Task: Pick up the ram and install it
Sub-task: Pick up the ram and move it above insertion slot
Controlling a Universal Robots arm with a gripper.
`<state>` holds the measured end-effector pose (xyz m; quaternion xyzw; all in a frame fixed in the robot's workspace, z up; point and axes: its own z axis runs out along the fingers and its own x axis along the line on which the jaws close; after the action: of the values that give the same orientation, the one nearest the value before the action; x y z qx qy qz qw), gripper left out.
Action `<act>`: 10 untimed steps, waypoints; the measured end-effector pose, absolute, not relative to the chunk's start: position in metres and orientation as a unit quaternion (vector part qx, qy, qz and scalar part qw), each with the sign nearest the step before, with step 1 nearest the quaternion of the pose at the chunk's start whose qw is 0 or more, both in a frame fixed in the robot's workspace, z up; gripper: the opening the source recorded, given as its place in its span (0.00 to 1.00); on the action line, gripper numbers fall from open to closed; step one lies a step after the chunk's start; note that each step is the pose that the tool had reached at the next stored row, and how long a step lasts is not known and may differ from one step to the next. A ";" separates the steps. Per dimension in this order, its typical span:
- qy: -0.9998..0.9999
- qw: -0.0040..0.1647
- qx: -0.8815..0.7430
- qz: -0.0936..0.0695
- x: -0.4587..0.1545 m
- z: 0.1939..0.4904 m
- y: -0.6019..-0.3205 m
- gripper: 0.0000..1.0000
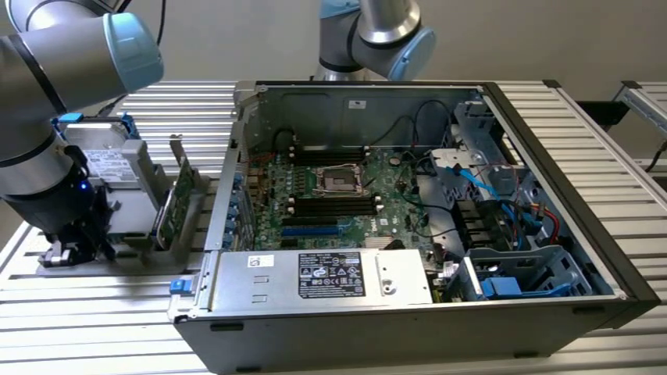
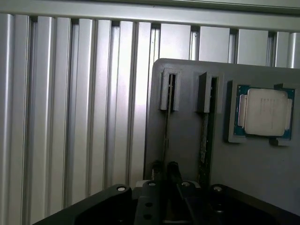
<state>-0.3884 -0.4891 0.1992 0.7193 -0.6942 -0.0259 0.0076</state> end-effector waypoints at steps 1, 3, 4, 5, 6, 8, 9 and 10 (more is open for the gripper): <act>-0.694 0.008 0.719 -0.026 -0.388 0.199 -0.489 0.16; -0.694 0.008 0.719 -0.026 -0.388 0.199 -0.489 0.13; -0.694 0.008 0.719 -0.026 -0.388 0.199 -0.489 0.13; -0.694 0.008 0.719 -0.026 -0.388 0.199 -0.489 0.13; -0.694 0.008 0.719 -0.026 -0.388 0.199 -0.489 0.13; -0.694 0.008 0.719 -0.026 -0.388 0.199 -0.489 0.13; -0.694 0.008 0.719 -0.026 -0.388 0.199 -0.489 0.13; -0.694 0.008 0.719 -0.026 -0.388 0.199 -0.489 0.13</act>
<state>-0.3884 -0.4891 0.1992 0.7193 -0.6942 -0.0260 0.0077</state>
